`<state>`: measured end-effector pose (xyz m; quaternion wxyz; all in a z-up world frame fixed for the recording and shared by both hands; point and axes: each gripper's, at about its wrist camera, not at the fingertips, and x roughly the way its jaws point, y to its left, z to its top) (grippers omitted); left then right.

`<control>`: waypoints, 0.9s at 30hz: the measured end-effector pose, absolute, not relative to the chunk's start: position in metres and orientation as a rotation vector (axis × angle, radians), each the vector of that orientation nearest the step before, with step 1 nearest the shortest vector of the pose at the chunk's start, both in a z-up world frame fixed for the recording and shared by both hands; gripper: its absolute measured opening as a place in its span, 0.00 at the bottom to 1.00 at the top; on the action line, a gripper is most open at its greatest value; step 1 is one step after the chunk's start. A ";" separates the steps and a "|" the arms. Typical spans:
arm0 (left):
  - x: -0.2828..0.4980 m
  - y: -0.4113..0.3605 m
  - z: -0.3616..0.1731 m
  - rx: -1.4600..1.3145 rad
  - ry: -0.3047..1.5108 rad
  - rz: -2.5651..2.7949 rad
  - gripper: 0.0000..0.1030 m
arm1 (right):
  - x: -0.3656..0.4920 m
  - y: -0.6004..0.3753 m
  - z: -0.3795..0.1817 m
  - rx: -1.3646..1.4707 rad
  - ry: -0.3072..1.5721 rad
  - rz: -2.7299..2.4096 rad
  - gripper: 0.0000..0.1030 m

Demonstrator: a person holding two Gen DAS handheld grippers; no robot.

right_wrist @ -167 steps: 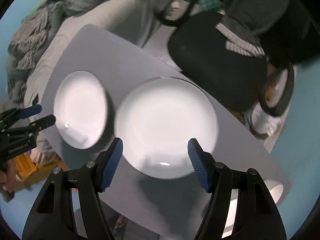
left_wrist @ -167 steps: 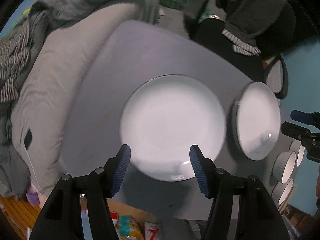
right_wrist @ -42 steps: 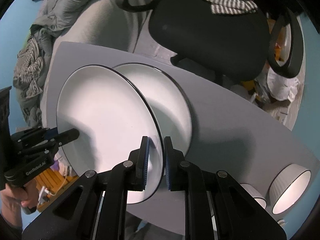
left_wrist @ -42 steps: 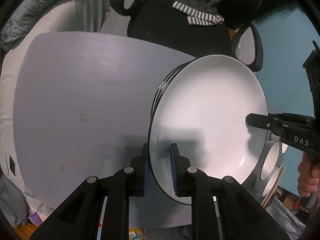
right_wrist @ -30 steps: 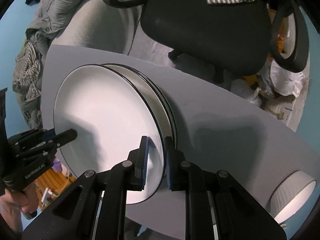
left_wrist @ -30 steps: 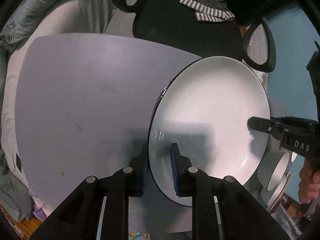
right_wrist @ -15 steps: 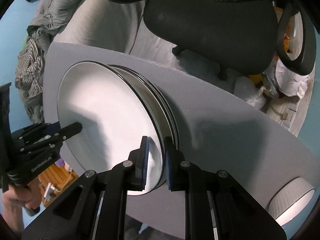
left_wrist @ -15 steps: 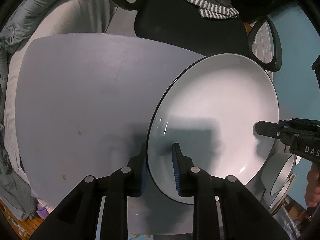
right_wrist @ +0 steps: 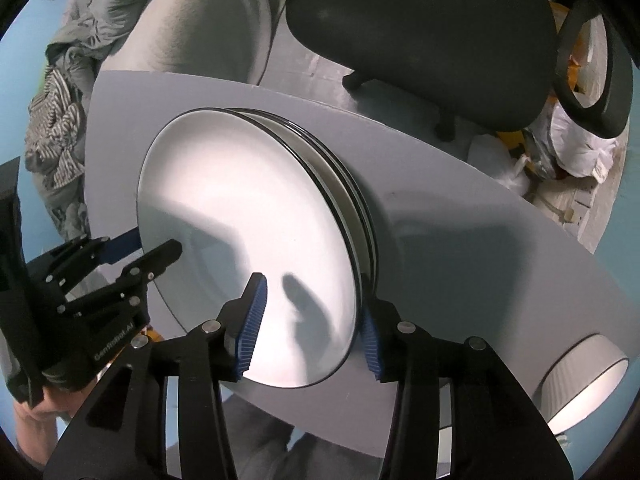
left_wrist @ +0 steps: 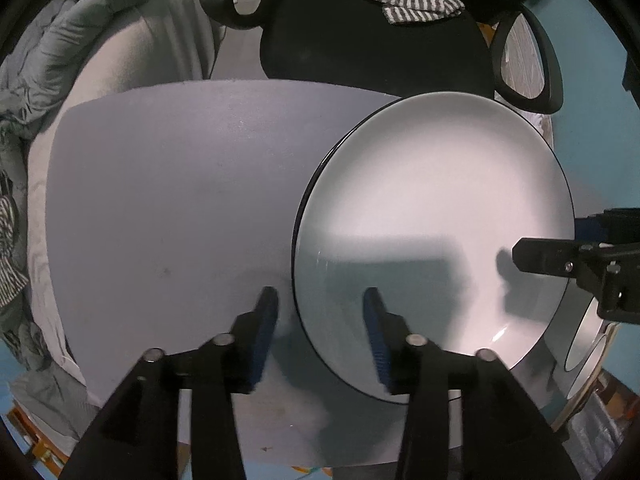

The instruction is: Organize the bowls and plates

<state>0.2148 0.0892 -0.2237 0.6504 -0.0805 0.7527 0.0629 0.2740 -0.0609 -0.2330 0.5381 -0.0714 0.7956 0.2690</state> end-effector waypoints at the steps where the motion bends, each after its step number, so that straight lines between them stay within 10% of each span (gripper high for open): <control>1: 0.216 0.088 -0.223 -0.175 1.707 0.142 0.47 | 0.274 -0.061 -0.232 -0.168 1.892 0.639 0.42; 27: 0.174 0.084 -0.153 -0.241 1.543 0.142 0.64 | 0.247 -0.103 -0.162 -0.221 1.649 0.482 0.64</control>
